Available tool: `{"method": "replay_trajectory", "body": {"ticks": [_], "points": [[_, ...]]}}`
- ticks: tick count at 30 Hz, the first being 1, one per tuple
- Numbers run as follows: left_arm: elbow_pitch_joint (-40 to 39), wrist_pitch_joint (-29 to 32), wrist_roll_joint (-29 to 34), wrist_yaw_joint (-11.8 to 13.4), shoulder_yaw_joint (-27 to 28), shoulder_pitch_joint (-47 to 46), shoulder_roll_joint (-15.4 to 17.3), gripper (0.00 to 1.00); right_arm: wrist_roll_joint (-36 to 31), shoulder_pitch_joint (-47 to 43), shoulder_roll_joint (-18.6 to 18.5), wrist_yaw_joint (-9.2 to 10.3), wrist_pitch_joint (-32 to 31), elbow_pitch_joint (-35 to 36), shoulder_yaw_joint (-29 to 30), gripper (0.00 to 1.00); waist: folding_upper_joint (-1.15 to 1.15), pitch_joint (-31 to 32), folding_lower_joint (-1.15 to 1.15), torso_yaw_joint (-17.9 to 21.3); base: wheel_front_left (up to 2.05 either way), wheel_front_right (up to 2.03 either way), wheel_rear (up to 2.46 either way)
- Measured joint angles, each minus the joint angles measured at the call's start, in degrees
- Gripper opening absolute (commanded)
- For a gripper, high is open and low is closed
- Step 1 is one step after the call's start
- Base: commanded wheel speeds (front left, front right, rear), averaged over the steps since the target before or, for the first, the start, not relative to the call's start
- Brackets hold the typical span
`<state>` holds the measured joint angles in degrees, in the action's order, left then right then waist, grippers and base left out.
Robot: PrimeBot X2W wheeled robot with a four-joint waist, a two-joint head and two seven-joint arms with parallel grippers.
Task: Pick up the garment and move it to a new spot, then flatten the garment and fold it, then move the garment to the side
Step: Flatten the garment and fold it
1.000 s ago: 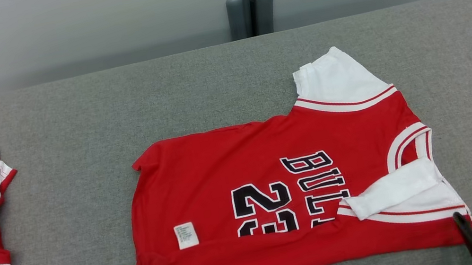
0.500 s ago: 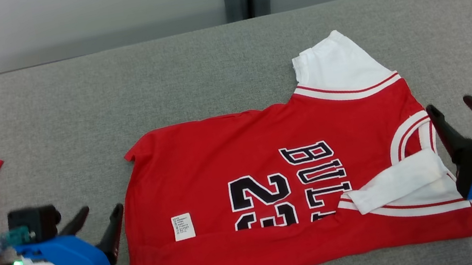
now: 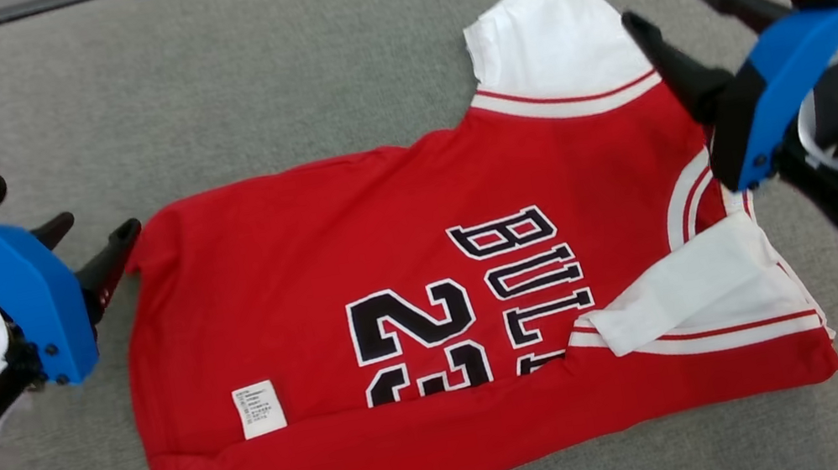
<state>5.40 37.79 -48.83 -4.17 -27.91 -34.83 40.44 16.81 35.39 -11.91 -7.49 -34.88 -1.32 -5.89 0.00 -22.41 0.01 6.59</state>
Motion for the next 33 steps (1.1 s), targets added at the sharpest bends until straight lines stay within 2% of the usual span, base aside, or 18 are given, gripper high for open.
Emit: {"method": "replay_trajectory", "body": {"ticks": [7,17,18,19,20,21,23,28,31,33], "points": [[3.3,6.7,-3.4,-0.8,-0.5,-3.1,0.8,1.00,1.0,6.0,-0.8,0.00,3.1,-4.3,-3.1,1.00,0.00,-3.3,0.00,1.5,0.00,0.00,0.00],[3.8,10.1,-5.2,-0.1,-0.4,-3.1,2.4,1.00,2.2,9.2,-1.4,0.00,5.3,-8.2,-3.8,1.00,0.00,-5.4,0.00,1.9,0.00,0.00,0.00],[3.8,10.1,-5.1,0.0,-0.4,-3.1,2.5,0.91,2.3,9.5,-1.3,0.00,5.5,-8.5,-3.8,1.00,0.00,-5.6,-0.01,2.0,0.00,0.00,0.00],[3.8,10.5,-4.8,0.7,-0.6,-3.2,2.4,0.71,2.4,10.2,-1.2,0.00,5.7,-9.0,-3.5,1.00,0.00,-6.1,-0.01,1.8,0.00,0.00,0.00],[3.8,11.0,-4.6,0.9,-0.8,-3.2,2.4,0.46,2.5,10.3,-1.2,0.00,5.7,-9.3,-3.5,1.00,0.00,-6.3,-0.01,1.7,0.00,0.00,0.00],[3.7,11.3,-4.6,1.1,-1.0,-3.4,2.2,0.38,2.5,10.4,-1.1,0.00,5.7,-9.9,-3.5,1.00,0.00,-6.4,-0.01,1.4,0.00,0.00,0.00],[3.4,11.8,-4.9,1.2,-1.4,-3.5,1.5,0.00,2.9,11.0,-1.1,0.00,5.4,-11.0,-3.5,1.00,0.00,-6.7,-0.02,1.1,0.00,0.00,0.00],[2.3,11.9,-5.2,1.2,-2.0,-4.1,0.0,0.00,3.3,14.2,-1.2,0.00,5.2,-14.7,-1.6,1.00,0.00,-7.7,-0.02,-0.1,0.00,0.00,0.00],[1.1,9.1,-4.8,1.2,-2.1,-4.2,-1.7,0.00,2.2,17.3,-1.4,0.00,5.2,-18.7,0.2,1.00,0.00,-8.5,-0.02,-1.3,0.00,0.00,0.00],[-0.3,4.6,-3.4,0.6,-2.4,-4.3,-4.7,0.00,-0.7,20.6,-2.4,0.00,4.4,-23.4,1.6,1.00,0.00,-9.4,-0.02,-3.2,0.00,0.00,0.00]]}}
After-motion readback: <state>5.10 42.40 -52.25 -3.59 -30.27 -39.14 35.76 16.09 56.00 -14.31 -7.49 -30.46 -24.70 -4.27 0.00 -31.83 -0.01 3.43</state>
